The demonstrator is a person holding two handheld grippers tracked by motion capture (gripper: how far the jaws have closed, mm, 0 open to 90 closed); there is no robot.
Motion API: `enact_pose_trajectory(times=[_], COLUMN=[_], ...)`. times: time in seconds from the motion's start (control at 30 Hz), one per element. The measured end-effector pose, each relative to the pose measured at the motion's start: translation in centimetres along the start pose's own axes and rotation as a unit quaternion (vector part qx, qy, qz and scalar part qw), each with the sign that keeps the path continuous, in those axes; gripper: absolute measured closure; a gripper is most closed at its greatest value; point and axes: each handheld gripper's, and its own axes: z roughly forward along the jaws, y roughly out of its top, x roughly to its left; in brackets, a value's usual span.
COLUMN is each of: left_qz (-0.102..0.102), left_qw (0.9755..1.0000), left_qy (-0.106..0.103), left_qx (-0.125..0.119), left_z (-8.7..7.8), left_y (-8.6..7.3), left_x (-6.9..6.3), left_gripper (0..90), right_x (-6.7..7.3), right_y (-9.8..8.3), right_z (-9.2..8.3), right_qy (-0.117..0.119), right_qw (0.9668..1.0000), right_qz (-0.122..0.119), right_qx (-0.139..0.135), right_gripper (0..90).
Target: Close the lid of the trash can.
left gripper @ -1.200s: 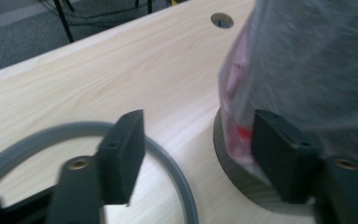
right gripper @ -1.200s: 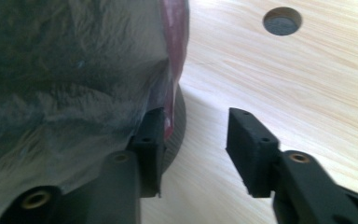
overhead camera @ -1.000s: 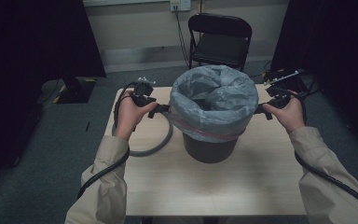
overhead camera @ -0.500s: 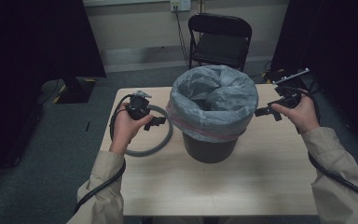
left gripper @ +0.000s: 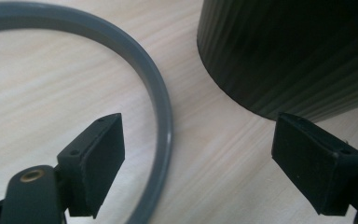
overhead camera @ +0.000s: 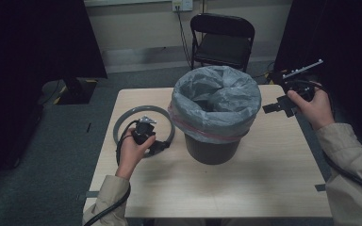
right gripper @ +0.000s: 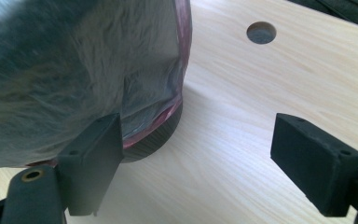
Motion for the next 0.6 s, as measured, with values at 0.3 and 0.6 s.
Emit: enact_pose_trajectory(times=[0.3,0.6], left_qz=[0.014,0.040], left_qw=[0.9997,0.9988], left_qy=[-0.017,-0.022], left_qx=[0.009,0.016], left_z=[1.7,3.3], left_y=[-3.0,-4.6], left_x=[-1.9,-3.4], left_gripper=[16.7,16.7], right_x=[0.9,3.6], right_y=[2.1,5.2], right_z=[-2.4,-3.7], right_qy=[-0.008,0.013], right_qw=[0.9998,0.9979], right_qz=[-0.016,-0.047], right_qx=[-0.013,-0.042], right_gripper=[16.1,16.1])
